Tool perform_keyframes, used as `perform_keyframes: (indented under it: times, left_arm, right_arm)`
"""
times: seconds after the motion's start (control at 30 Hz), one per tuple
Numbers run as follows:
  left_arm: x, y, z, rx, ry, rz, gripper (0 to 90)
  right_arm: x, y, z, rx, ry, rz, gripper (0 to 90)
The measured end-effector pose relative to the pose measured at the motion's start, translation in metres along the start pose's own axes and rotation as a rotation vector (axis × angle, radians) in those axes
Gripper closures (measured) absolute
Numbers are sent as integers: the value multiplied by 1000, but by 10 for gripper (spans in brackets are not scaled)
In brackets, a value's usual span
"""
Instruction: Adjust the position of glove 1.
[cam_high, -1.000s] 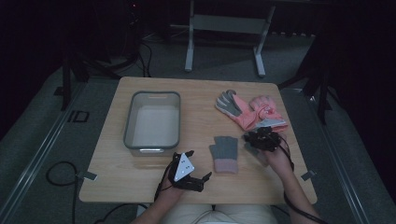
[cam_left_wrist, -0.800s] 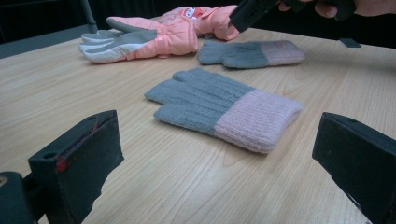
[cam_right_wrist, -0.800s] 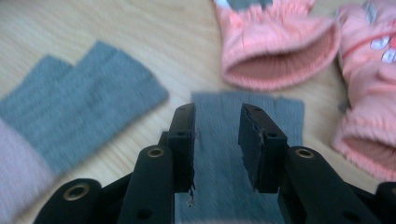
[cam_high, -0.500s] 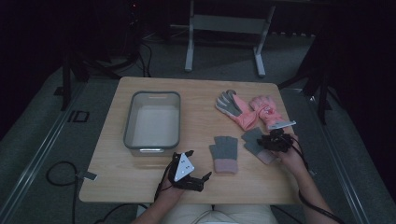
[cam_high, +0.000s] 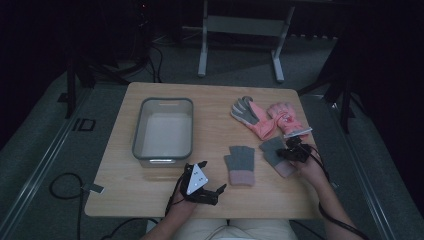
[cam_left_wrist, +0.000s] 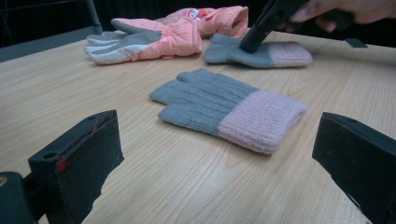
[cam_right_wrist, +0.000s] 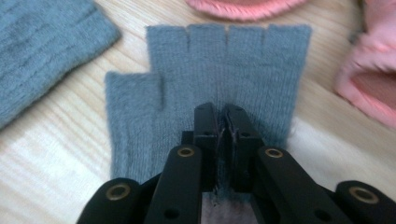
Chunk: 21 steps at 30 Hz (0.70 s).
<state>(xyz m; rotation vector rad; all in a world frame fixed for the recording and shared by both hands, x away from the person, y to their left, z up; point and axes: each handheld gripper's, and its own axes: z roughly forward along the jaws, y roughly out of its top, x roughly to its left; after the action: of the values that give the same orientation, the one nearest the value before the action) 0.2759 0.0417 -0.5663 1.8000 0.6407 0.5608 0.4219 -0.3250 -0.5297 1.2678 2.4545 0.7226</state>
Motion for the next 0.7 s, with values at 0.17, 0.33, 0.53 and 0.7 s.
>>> perform_keyframes:
  times: [0.17,0.33,0.53,0.7]
  left_arm:
    - [0,0,0,-2,3,1,7]
    - [-1,0,0,-1,7,5,7]
    - [-3,0,0,1,15,23,7]
    - [-2,0,0,-1,8,16,7]
  right_arm:
    - [14,2,-42,-88,-58,80,852]
    - [31,-1,-73,-162,-131,109,852]
    - [58,-10,-92,-270,-145,245,852]
    - [70,-17,-82,-260,-168,306,852]
